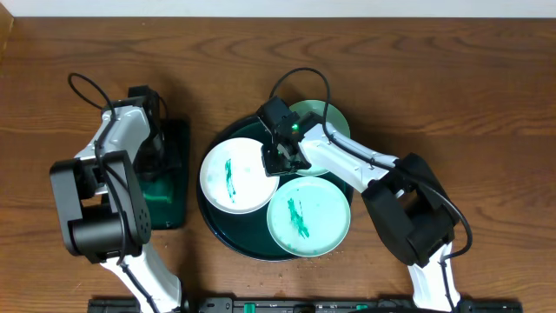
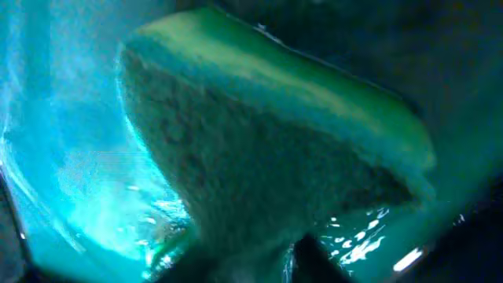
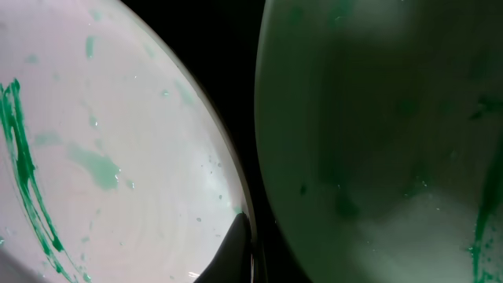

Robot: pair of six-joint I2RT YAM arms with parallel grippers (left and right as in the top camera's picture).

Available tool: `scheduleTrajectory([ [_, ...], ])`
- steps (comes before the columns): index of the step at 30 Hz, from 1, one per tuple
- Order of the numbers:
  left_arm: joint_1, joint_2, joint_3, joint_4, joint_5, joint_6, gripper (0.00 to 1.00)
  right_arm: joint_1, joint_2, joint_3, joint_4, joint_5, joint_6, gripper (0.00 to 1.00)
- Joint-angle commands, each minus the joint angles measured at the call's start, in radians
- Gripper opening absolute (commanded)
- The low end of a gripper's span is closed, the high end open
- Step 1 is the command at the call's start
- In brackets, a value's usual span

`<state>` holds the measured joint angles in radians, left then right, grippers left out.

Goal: Clean dirty plates on tray and stack at the side
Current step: 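Grasp the green sponge from the left tray with the left gripper, then scrub the left white plate with the sponge while right gripper holds it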

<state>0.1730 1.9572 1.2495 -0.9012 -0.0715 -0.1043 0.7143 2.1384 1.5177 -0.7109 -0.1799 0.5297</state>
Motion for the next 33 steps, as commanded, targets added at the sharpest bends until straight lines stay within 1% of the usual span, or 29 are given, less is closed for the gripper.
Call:
scheduleTrajectory([
  [1,0.007,0.050,-0.016,0.023,0.035,0.007,0.07,0.005,0.034,0.005,0.013,-0.005,-0.023,0.01],
  [6,0.007,0.014,-0.003,0.025,0.043,0.006,0.07,0.005,0.034,0.005,0.016,-0.009,-0.023,0.01],
  [8,0.007,-0.018,0.006,0.019,0.069,0.007,0.07,0.005,0.034,0.005,0.016,-0.010,-0.022,0.01],
  [11,0.003,-0.103,0.021,0.008,0.133,0.006,0.07,0.005,0.034,0.005,0.015,-0.010,-0.022,0.01],
  [14,-0.020,-0.218,0.023,-0.011,0.140,0.004,0.07,0.004,0.034,0.005,0.016,-0.010,-0.022,0.01],
  [18,-0.068,-0.325,0.023,-0.026,0.145,-0.033,0.07,0.002,0.034,0.005,0.020,-0.012,-0.021,0.01],
  [20,-0.103,-0.361,0.023,-0.023,0.180,-0.047,0.07,0.000,0.034,0.005,0.020,-0.014,-0.021,0.01],
  [21,-0.121,-0.369,0.023,-0.022,0.198,-0.066,0.07,0.000,0.034,0.005,0.020,-0.016,-0.021,0.01],
  [23,-0.160,-0.368,0.020,-0.028,0.203,-0.172,0.07,0.000,0.034,0.005,0.019,-0.016,-0.021,0.01],
  [25,-0.199,-0.357,0.005,-0.028,0.203,-0.233,0.07,-0.001,0.034,0.005,0.019,-0.016,-0.021,0.01],
  [29,-0.278,-0.312,-0.039,-0.002,0.202,-0.269,0.07,-0.001,0.034,0.005,0.018,-0.017,-0.021,0.01],
  [33,-0.302,-0.242,-0.073,0.014,0.203,-0.312,0.07,-0.002,0.034,0.005,0.015,-0.020,-0.021,0.01],
])
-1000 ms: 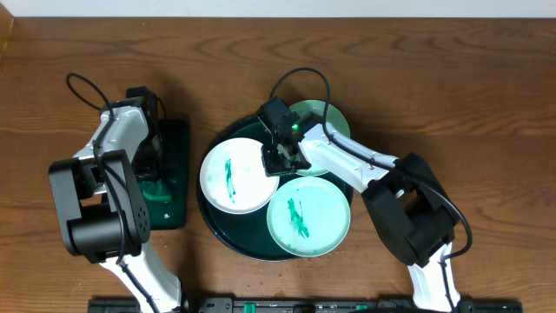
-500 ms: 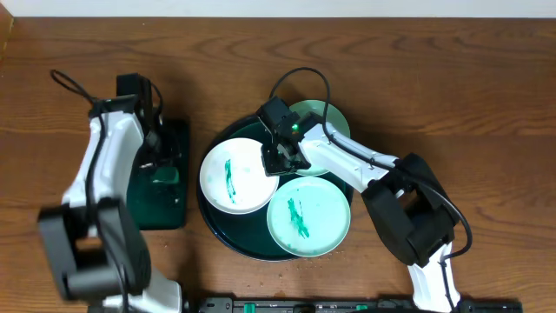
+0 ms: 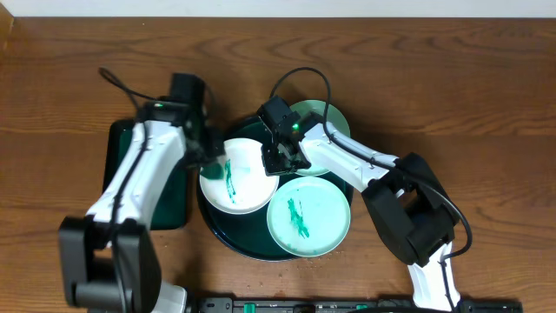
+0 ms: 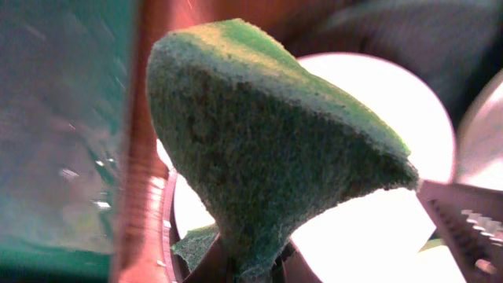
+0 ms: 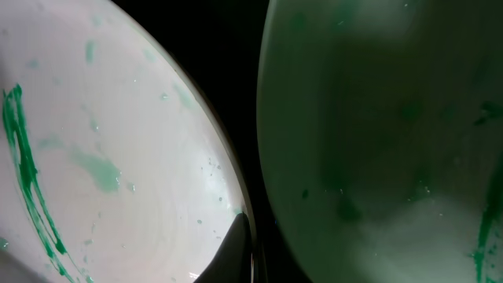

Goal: Clean dirty plates on tray and stack at the side
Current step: 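Scrub the left white plate with the sponge while right gripper holds it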

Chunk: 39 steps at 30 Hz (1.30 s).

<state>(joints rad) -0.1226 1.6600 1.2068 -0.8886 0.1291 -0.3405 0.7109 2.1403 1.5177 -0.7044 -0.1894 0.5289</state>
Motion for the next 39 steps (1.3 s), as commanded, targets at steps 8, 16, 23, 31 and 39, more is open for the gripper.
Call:
scheduleTrajectory([
  [8,-0.027,0.235,-0.038,0.042,0.072,-0.080,0.07,0.002,0.032,0.005,0.010,-0.010,-0.017,0.01],
  [16,-0.112,0.336,-0.038,0.073,0.303,0.064,0.07,0.002,0.032,0.005,0.010,-0.010,-0.017,0.01],
  [23,-0.126,0.335,-0.036,0.091,0.491,0.263,0.07,0.002,0.032,0.005,0.013,-0.010,-0.017,0.01],
  [31,-0.056,0.334,-0.014,-0.013,0.085,0.022,0.07,0.002,0.032,0.005,0.013,-0.010,-0.017,0.01],
  [39,-0.056,0.323,-0.004,-0.143,-0.200,-0.126,0.07,0.002,0.032,0.005,0.016,-0.010,-0.017,0.01],
])
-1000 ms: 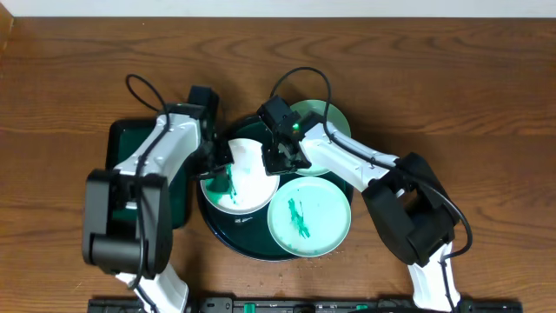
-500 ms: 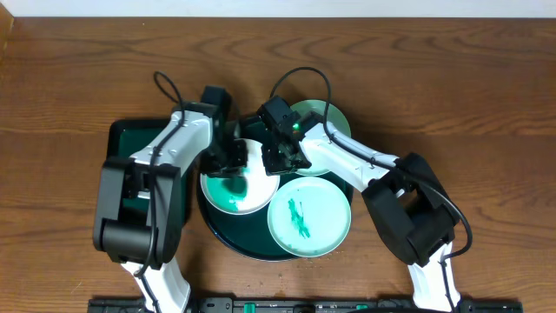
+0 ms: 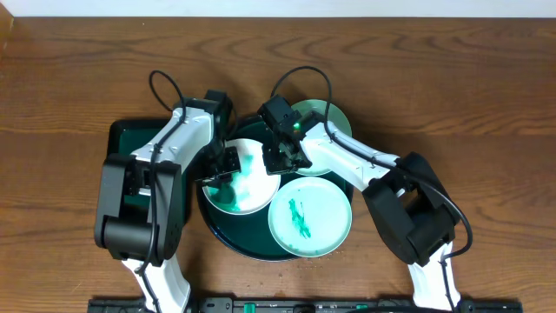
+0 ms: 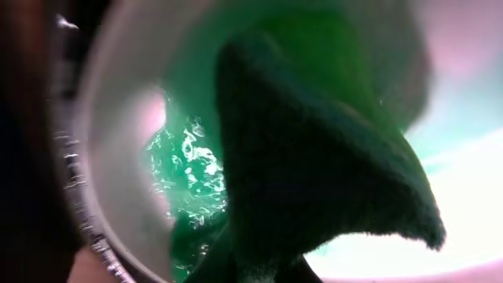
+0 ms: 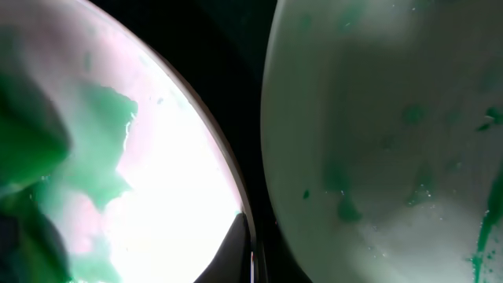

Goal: Clean dirty plates on tray and stack at the side
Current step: 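Scrub the left white plate with the sponge while right gripper holds it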

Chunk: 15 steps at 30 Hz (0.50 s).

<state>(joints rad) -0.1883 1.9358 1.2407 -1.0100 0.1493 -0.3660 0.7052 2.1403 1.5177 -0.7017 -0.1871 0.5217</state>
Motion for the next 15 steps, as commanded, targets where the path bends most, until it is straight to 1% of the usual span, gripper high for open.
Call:
scheduleTrajectory([
  [1,0.005,0.047,-0.038,-0.021,-0.214,-0.104,0.07,0.007,0.032,0.005,0.013,-0.013,-0.010,0.01],
  [4,-0.016,0.048,-0.039,0.005,-0.146,-0.087,0.07,0.007,0.032,0.005,0.013,-0.013,-0.010,0.01],
  [6,-0.033,0.048,-0.039,0.048,-0.015,0.002,0.07,0.006,0.032,0.005,0.013,-0.015,-0.009,0.01],
  [8,-0.054,0.048,-0.039,0.104,0.194,0.140,0.07,-0.002,0.032,0.005,0.011,-0.038,-0.010,0.01],
  [10,-0.069,0.048,-0.039,0.137,0.329,0.209,0.07,-0.015,0.033,0.005,0.009,-0.066,-0.010,0.01],
  [12,-0.082,0.048,-0.039,0.168,0.383,0.216,0.07,-0.034,0.036,0.003,0.006,-0.101,-0.010,0.01],
  [15,-0.088,0.048,-0.039,0.213,0.370,0.216,0.07,-0.056,0.045,-0.009,0.014,-0.147,-0.010,0.01],
])
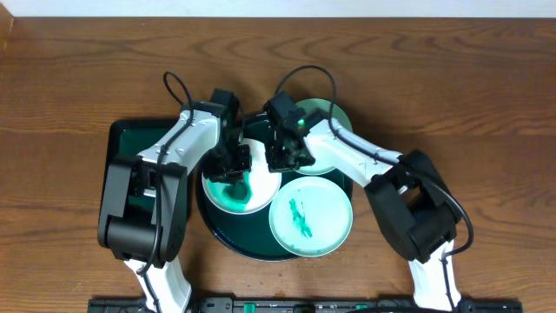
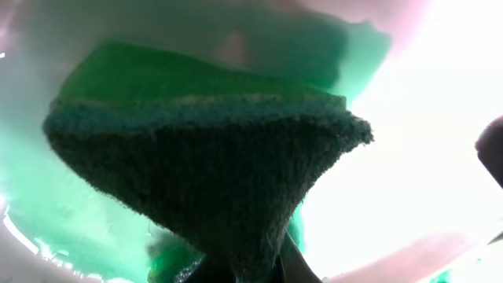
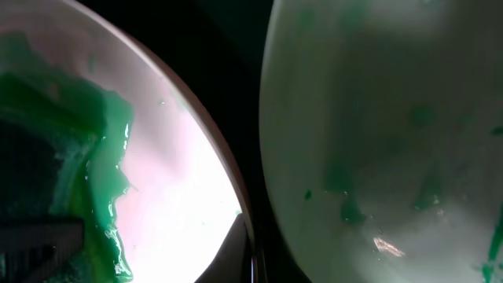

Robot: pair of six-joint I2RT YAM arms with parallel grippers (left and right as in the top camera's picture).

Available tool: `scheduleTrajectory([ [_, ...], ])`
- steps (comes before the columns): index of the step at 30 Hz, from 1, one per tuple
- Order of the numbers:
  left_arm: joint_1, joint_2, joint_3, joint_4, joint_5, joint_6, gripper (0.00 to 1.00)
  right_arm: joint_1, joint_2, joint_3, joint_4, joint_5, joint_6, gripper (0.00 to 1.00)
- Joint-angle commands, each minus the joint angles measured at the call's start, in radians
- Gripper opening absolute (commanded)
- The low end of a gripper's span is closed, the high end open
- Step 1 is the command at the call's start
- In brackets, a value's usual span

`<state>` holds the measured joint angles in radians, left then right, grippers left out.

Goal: Clean dirty plates on tray and stack at the side
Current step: 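Scrub the left white plate with the sponge while right gripper holds it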

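A white plate [image 1: 233, 193] lies at the left of the round dark tray [image 1: 228, 233], smeared with wet green [image 3: 106, 149]. My left gripper [image 1: 233, 162] is shut on a green sponge [image 2: 206, 161] that presses onto this plate; its fingers are mostly hidden under the sponge. On the plate's right rim my right gripper [image 1: 281, 157] is shut, one finger [image 3: 234, 240] lying on the white surface. A pale green plate [image 1: 310, 213] with a green streak sits at the tray's front right. Another pale green plate [image 3: 377, 141] lies at the back, partly under the right arm.
A dark green rectangular basin [image 1: 130, 174] stands on the wooden table left of the tray. The two arms meet over the tray's back left, with cables looping above them.
The left gripper and sponge have shifted a little right and toward the back on the white plate. The green smear covers more of it. The right gripper has kept its hold on the rim.
The left gripper first held the sponge down in the basin while the right gripper gripped the white plate's rim. Then the sponge was at the plate's left edge. Then it lay on the plate, its green streak turned into a smear, now wider.
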<state>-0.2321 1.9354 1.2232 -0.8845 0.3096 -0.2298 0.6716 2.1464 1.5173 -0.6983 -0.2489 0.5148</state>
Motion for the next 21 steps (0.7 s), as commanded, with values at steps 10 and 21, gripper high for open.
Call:
scheduleTrajectory([
  [10,0.002,0.047,-0.018,0.227,-0.406,-0.195,0.07,-0.033,0.050,-0.014,0.023,-0.114,0.000,0.01],
  [21,-0.003,0.047,-0.019,0.055,0.057,0.051,0.07,-0.030,0.050,-0.014,0.027,-0.107,0.000,0.01],
])
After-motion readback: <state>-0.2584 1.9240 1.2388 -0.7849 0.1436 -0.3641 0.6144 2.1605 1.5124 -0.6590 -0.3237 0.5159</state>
